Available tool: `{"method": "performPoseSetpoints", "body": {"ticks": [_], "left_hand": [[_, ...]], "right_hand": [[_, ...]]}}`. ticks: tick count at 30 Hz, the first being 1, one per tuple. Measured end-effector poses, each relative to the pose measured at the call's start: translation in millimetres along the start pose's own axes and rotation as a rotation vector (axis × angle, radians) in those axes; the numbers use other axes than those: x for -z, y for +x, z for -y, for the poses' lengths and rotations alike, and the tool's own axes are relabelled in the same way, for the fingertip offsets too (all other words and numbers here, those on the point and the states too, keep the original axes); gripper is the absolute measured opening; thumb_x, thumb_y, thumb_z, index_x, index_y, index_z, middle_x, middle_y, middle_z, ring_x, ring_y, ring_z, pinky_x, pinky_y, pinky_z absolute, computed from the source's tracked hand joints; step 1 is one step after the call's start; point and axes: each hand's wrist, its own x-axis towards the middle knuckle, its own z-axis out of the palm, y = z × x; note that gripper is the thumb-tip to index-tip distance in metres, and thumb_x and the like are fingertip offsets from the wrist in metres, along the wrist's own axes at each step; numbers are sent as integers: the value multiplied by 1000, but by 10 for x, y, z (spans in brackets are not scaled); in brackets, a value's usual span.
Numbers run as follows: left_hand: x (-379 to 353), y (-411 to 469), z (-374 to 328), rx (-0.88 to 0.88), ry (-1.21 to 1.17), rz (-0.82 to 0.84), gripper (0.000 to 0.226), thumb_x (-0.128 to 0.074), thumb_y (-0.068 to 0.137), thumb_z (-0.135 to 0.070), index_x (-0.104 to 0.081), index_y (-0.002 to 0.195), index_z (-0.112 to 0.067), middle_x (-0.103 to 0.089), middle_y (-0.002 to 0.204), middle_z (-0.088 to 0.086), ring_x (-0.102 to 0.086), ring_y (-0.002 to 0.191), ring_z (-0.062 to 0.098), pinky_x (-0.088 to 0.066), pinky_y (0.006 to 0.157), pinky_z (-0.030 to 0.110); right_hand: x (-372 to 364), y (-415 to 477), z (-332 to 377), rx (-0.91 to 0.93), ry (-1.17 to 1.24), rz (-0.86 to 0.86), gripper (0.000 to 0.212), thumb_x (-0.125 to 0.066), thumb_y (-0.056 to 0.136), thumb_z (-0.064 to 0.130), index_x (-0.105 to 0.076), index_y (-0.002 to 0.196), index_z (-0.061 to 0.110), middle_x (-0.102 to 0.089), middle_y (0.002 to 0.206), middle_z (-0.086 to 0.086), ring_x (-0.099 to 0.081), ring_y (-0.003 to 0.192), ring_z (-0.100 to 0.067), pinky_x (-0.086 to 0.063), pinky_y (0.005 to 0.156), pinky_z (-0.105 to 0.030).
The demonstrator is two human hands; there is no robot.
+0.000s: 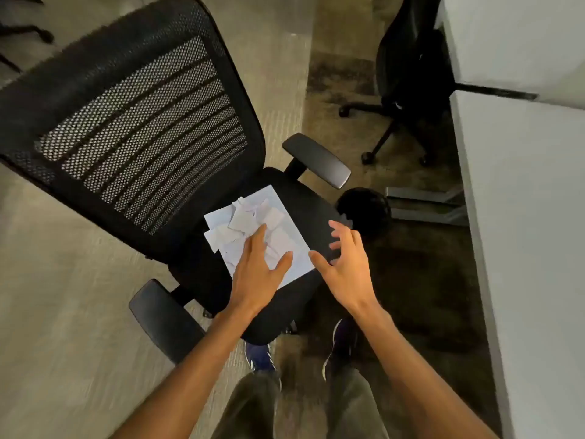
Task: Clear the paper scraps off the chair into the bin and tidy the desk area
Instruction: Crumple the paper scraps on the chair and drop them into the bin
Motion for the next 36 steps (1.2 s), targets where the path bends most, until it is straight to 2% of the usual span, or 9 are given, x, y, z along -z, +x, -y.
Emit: {"method": "performPoseSetpoints", "body": {"ticks": [3,6,11,18,23,26,28,31,36], "left_hand": [[-182,201,437,149,-122,22,81,-73,89,-44,-30,155,-26,-39,159,2,-49,138,24,-50,105,42],[-460,330,872,295,-217,41,81,-77,87,-38,-33,154,-25,-42,156,3,-51,136,25,-51,104,40],[-903,641,1347,447,-349,-9,80,-79,86,-30,-36,153,-21,-49,150,7,-55,130,26,-47,90,27],[-1329,982,1580,640,-462,-130,70,-79,86,-30,-43,144,-20,-54,140,11,-61,117,27,-56,99,48],[-1490,1091,1596,850,-681,-300,62,-78,84,-30,-46,136,-19,-58,126,4,-61,111,25,-56,99,46],[-1509,1154,1555,996,-953,-394,41,-75,86,-23,-59,122,-11,-67,112,11,-67,96,23,-60,80,37],[-1490,1181,1521,1011,-1062,-394,25,-75,87,-18,-66,108,-9,-71,101,13,-71,91,25,-59,69,32],[-1479,1218,1507,968,-1073,-348,25,-73,88,-16,-68,110,-6,-73,99,14,-74,88,26,-57,65,30],[-1555,1274,1435,923,-963,-166,32,-67,95,-28,-66,123,-13,-73,117,9,-69,105,23,-55,77,31]], "right_hand": [[-386,286,-262,-21,-65,122,69,-77,87,38,-43,146,32,-46,144,0,-58,117,-16,-61,91,-41],[-824,555,-634,-28,-134,254,68,-77,87,42,-43,145,34,-45,142,1,-60,115,-18,-60,90,-39],[-1402,928,-1170,-8,-213,415,73,-77,85,43,-41,147,34,-42,141,1,-60,113,-20,-58,94,-44],[-1855,1298,-1485,87,-381,448,84,-79,82,47,-30,150,36,-34,147,-2,-52,129,-27,-57,92,-49],[-2058,1454,-1547,92,-426,476,97,-83,75,52,-23,149,35,-31,144,-4,-49,127,-27,-56,87,-45],[-2114,1467,-1568,88,-429,514,102,-84,69,58,-25,148,33,-34,138,-5,-46,123,-25,-54,84,-43],[-2126,1452,-1600,133,-456,525,95,-84,70,58,-31,144,32,-36,134,-5,-43,122,-25,-54,79,-40],[-2131,1411,-1619,209,-484,561,80,-79,79,54,-37,143,29,-38,133,-6,-41,121,-26,-49,74,-36],[-2104,1309,-1649,237,-344,632,53,-69,94,25,-49,143,23,-52,130,-9,-56,116,-28,-57,93,-41]]}}
